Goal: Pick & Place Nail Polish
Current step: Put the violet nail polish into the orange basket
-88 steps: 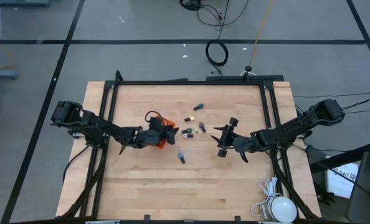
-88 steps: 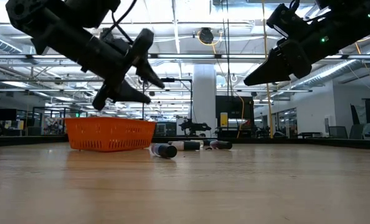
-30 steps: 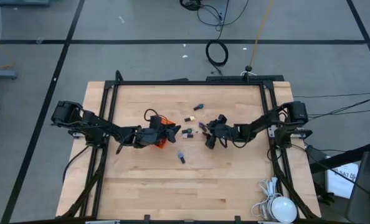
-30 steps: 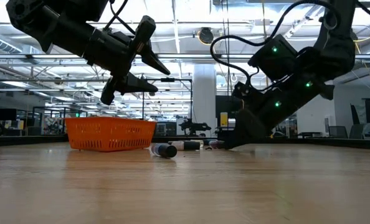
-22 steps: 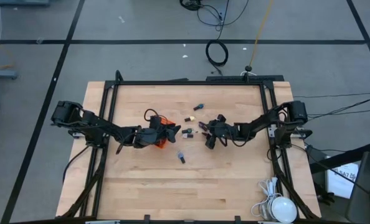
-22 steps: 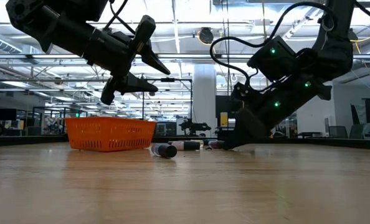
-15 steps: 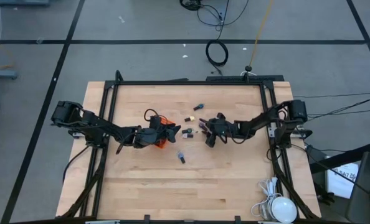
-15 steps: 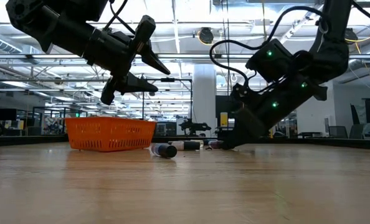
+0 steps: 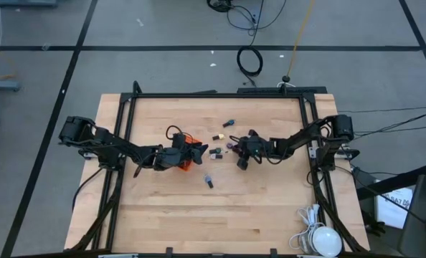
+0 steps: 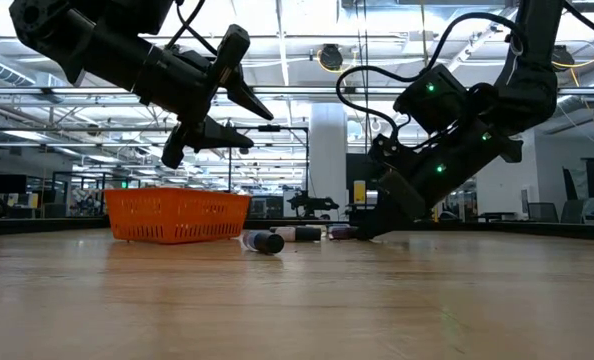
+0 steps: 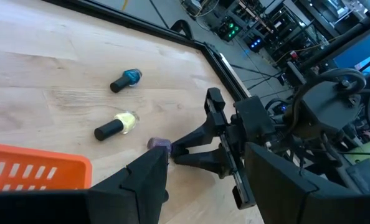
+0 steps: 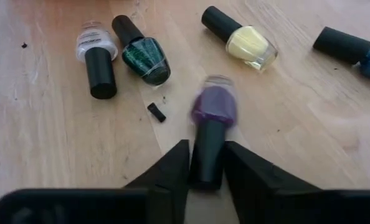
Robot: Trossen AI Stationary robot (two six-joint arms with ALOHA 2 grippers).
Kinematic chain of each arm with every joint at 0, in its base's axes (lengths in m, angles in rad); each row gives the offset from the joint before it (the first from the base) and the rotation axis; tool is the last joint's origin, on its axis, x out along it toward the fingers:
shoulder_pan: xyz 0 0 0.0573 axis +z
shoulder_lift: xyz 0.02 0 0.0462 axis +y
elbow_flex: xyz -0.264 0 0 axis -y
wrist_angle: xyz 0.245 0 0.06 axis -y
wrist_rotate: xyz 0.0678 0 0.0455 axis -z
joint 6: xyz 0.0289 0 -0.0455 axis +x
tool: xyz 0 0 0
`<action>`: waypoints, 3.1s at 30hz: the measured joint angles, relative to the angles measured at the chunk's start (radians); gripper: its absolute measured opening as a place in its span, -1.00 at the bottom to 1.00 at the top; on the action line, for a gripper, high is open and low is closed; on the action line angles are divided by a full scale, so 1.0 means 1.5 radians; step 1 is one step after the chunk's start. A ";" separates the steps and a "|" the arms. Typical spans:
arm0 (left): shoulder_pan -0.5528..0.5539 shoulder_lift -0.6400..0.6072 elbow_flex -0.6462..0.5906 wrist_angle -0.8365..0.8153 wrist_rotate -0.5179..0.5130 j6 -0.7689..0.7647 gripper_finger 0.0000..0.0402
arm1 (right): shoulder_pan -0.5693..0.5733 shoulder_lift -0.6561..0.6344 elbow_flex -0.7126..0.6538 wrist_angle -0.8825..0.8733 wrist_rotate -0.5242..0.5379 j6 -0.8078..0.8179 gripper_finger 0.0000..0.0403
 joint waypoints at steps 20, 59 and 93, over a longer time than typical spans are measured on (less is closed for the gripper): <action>0.000 0.000 0.000 -0.005 0.012 0.007 0.04 | 0.126 -0.173 -0.002 -0.120 0.215 -0.207 -0.76; -0.003 0.057 0.102 0.065 0.259 0.196 0.04 | 0.363 -0.266 -0.001 -0.040 0.421 -0.599 -0.76; 0.013 0.199 0.216 0.097 0.257 0.237 0.04 | 0.367 -0.267 -0.001 -0.014 0.419 -0.598 -0.76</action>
